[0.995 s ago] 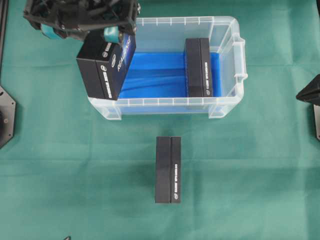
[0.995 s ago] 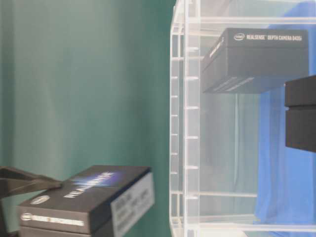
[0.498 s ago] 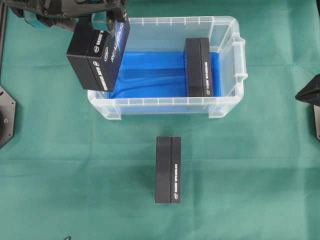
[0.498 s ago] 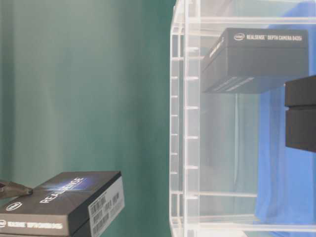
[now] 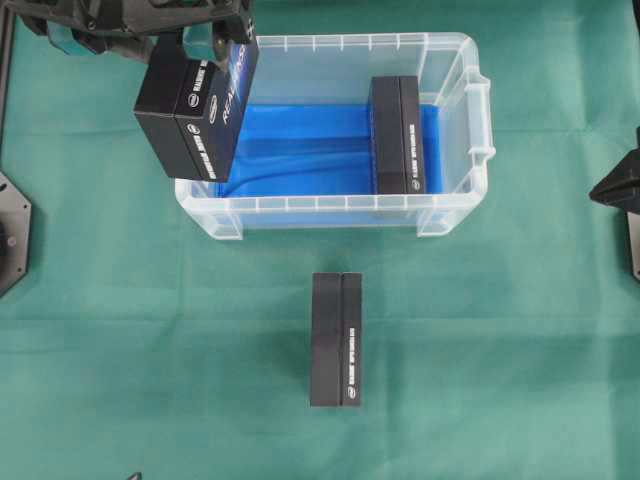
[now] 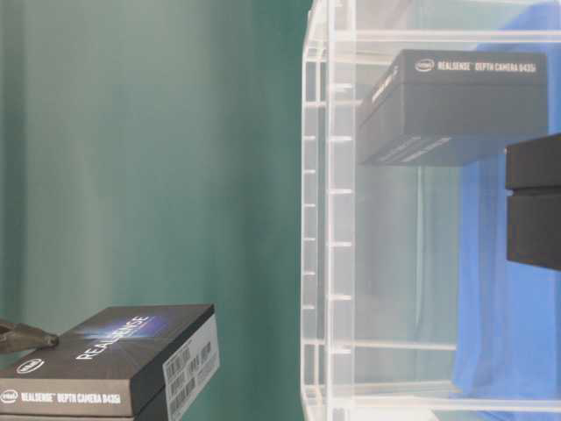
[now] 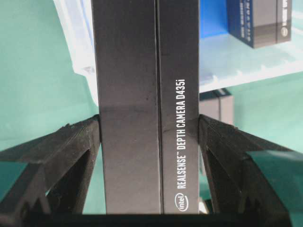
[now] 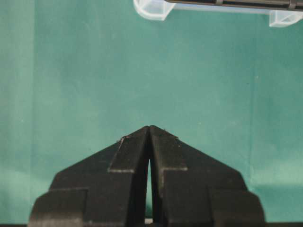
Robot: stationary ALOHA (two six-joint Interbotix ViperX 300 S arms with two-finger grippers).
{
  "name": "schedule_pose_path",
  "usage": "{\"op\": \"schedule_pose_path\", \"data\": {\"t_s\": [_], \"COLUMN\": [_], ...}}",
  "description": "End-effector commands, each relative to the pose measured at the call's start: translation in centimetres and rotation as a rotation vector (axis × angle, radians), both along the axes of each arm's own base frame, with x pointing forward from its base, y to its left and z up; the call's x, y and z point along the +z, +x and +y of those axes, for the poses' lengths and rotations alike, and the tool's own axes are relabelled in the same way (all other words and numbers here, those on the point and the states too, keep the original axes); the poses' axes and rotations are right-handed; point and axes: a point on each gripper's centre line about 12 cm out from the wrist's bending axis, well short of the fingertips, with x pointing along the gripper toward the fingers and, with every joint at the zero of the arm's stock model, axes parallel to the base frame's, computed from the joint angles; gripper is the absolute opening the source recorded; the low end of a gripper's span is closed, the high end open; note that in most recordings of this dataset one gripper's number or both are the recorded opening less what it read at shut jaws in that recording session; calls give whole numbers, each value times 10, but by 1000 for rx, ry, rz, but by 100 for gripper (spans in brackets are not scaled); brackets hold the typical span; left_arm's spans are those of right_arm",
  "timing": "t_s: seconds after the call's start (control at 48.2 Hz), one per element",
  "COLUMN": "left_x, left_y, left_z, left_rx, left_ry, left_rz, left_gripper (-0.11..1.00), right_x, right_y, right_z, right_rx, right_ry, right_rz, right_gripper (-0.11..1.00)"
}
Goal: Take the box out of the case with the left arm.
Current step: 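Raise the held black box clear of the case wall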
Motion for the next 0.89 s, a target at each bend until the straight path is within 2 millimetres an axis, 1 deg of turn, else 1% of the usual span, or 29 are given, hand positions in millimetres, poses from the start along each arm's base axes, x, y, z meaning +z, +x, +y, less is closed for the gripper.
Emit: {"op": "schedule_pose_path", "data": {"t_s": [0.0, 0.207, 0.871], "left_x": [14, 14, 14], "left_y": [-5, -5, -5], "left_z": [0, 0, 0], "left_rx": [5, 5, 3], "left_ry": [14, 14, 15], "left_rz": [-46, -46, -47], "left_gripper": [62, 62, 62], "right_x": [8, 8, 9], "right_y": [2, 0, 0], "right_z": [0, 0, 0], "right_rx": [-5, -6, -7], "right_ry": [2, 0, 2], "right_rz": [-13, 9, 6], "right_gripper": [2, 2, 2]}}
